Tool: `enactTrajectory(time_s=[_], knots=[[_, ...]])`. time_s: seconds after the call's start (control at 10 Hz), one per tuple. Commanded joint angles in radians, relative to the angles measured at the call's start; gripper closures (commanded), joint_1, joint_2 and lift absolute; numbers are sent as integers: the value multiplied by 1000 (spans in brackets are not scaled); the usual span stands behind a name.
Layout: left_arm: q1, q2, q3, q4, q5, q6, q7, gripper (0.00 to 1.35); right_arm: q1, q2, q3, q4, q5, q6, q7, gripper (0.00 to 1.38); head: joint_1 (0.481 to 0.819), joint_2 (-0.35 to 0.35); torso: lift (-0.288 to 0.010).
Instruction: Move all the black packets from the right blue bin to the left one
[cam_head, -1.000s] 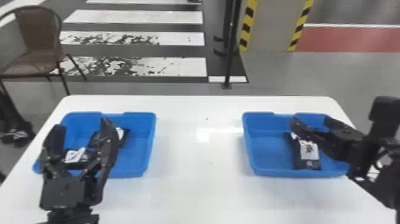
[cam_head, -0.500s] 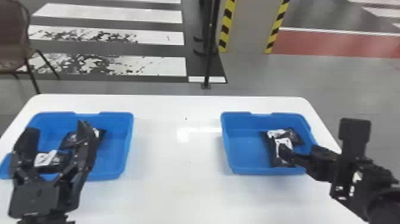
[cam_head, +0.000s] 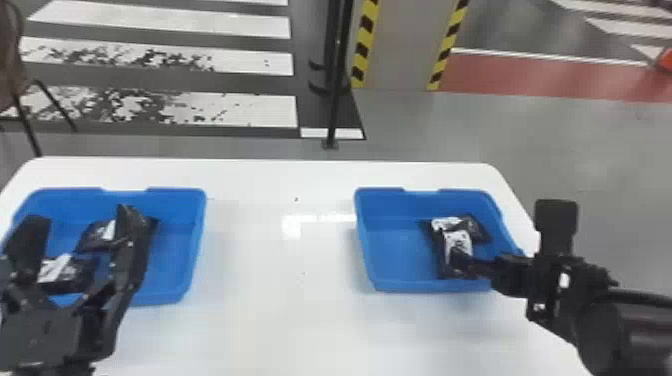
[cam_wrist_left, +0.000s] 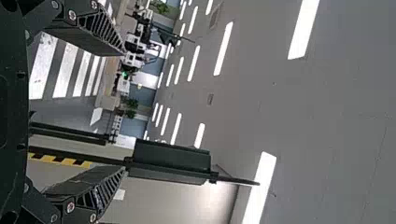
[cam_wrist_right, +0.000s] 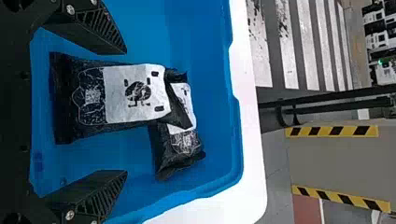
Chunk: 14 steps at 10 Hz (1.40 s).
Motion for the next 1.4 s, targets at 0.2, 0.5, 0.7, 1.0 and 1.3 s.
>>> enactTrajectory(time_s=[0.2, 0.5, 0.7, 1.0, 1.3], knots=[[0, 0, 0, -10, 0, 18, -2, 176, -56, -4, 23, 78, 18, -1, 2, 111, 695, -167, -140], [0, 0, 0, -12, 0, 21, -4, 180, -95, -10, 45, 146, 16, -1, 9, 111, 695, -161, -140], [0, 2, 0, -15, 0, 18, -4, 180, -108, -12, 63, 171, 12, 1, 14, 116, 695, -152, -140], [3, 2, 0, -15, 0, 21, -4, 183, -112, -12, 65, 156, 12, 75, 12, 423, 695, -140, -140], [3, 2, -2, -15, 0, 18, -4, 183, -112, -10, 67, 139, -14, 94, 8, 1021, 695, -137, -140]])
